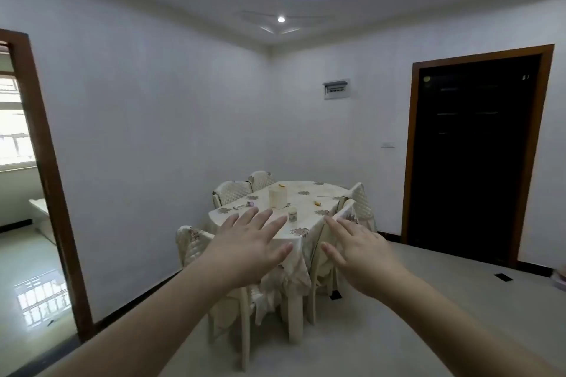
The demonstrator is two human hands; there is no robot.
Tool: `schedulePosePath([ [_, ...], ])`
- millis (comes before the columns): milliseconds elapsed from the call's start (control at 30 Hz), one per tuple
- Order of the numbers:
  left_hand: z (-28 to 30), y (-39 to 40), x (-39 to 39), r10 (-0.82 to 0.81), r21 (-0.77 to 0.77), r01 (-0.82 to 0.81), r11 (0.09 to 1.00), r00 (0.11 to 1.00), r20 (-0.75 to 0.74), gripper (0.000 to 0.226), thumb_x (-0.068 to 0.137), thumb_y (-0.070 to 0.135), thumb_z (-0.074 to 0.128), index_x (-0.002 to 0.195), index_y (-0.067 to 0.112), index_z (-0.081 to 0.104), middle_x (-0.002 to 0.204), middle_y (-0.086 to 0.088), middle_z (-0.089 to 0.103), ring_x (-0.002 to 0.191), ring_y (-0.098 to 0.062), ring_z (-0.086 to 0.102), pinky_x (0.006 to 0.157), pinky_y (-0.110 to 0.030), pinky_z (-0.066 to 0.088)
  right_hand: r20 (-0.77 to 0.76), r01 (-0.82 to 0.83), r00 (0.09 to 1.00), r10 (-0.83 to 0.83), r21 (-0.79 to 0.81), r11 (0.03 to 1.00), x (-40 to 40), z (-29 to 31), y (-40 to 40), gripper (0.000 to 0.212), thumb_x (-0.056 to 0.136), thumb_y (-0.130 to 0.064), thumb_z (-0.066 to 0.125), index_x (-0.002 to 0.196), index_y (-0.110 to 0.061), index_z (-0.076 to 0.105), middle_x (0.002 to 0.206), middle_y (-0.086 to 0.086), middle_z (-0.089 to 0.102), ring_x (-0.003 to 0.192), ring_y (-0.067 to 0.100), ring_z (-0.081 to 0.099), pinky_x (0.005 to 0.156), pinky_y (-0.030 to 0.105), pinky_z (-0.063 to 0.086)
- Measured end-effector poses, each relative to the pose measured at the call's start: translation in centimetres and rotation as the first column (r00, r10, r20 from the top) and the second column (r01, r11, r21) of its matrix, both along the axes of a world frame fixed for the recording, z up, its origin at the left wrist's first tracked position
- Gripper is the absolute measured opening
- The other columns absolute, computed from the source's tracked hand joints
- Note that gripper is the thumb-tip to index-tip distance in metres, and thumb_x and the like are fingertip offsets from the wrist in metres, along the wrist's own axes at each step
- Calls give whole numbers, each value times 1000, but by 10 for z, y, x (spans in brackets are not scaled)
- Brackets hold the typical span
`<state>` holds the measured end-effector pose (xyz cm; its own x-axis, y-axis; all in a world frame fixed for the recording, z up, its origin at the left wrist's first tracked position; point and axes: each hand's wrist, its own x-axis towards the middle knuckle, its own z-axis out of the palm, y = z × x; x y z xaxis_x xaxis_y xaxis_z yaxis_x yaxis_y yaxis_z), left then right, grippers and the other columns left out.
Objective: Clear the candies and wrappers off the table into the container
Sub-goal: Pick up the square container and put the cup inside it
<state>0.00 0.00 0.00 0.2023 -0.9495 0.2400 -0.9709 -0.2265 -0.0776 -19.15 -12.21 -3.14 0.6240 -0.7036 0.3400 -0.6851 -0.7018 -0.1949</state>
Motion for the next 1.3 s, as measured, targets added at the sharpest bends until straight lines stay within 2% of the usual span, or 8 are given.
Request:
schedulePosePath([
  [300,-21,-58,39,-14,-13,14,1000,998,67,69,94,68,10,157,41,1,168,5,-4,152,-17,-11,121,-45,-4,-3,27,1000,-27,-67,997,11,-14,-58,63,95,-60,20,151,-35,9,160,-4,19,146,15,17,116,40,17],
  [500,-30,-148,58,-12,-29,15,999,993,116,69,93,70,10,156,43,2,168,8,-6,152,-15,-12,121,-43,-7,-3,42,999,-43,-98,994,15,-30,-148,63,94,-63,18,151,-38,10,161,-7,15,147,13,13,117,37,14],
  [700,-39,-253,68,67,-19,-66,998,993,101,70,93,70,9,156,42,-1,166,4,-19,149,-21,-25,119,-46,-13,-3,42,999,-43,-117,992,26,-29,-246,62,94,-63,15,150,-37,16,160,-6,19,146,14,16,117,37,14],
  [1033,-54,-362,109,127,-31,-128,991,992,-23,65,97,63,21,157,41,7,169,4,-4,152,-18,-11,120,-41,-3,-22,-49,999,47,-77,996,89,-37,-370,61,95,-60,18,151,-36,15,161,-3,15,147,17,11,117,38,11],
  [1300,-91,-427,198,163,-13,-164,986,985,-57,64,99,61,24,157,39,10,168,3,5,153,-20,-2,119,-40,-1,-75,-58,996,51,-88,994,181,-61,-451,65,92,-63,11,150,-35,18,159,-7,22,146,16,16,118,43,11],
])
